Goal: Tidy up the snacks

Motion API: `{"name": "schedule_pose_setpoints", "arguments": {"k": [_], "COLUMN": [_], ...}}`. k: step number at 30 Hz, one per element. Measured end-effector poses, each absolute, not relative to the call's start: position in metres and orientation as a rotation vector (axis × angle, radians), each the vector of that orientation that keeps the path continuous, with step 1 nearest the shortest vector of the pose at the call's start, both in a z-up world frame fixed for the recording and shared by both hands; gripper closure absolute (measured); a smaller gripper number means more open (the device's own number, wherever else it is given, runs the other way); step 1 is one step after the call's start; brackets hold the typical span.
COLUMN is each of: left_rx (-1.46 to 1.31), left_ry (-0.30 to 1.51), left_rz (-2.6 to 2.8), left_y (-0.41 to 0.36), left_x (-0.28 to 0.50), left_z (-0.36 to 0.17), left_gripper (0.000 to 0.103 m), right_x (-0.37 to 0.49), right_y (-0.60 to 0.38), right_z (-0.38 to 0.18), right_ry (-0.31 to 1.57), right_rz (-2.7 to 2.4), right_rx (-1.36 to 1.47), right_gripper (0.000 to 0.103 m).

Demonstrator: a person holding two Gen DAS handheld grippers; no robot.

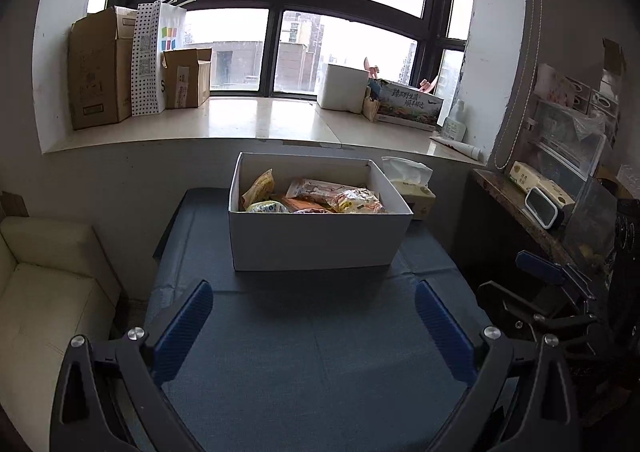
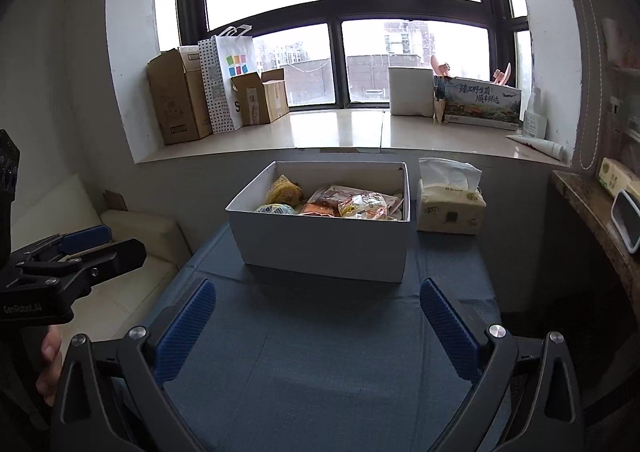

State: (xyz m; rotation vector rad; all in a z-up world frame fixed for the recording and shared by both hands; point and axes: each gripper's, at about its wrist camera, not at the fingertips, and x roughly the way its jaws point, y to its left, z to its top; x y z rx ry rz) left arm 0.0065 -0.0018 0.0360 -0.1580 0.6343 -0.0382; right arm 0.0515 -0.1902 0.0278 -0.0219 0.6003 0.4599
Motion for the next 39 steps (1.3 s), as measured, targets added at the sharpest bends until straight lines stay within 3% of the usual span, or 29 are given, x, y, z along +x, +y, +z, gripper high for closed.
{"name": "schedule_pose_setpoints", "arguments": {"k": [39], "left_rx": [-0.134], "left_ry": [0.646], "left_rz": [-0.060], "left_y": [-0.010], "left_x": [0.006], "left_z": [0.032], "left_gripper": [0.000], "right_x": [0.052], "right_y": [-0.199], "right_z": [0.023], "right_ry": [0.645], "right_rz": [0.488], "right_rx": [0.012], "right_gripper": [0.000]}}
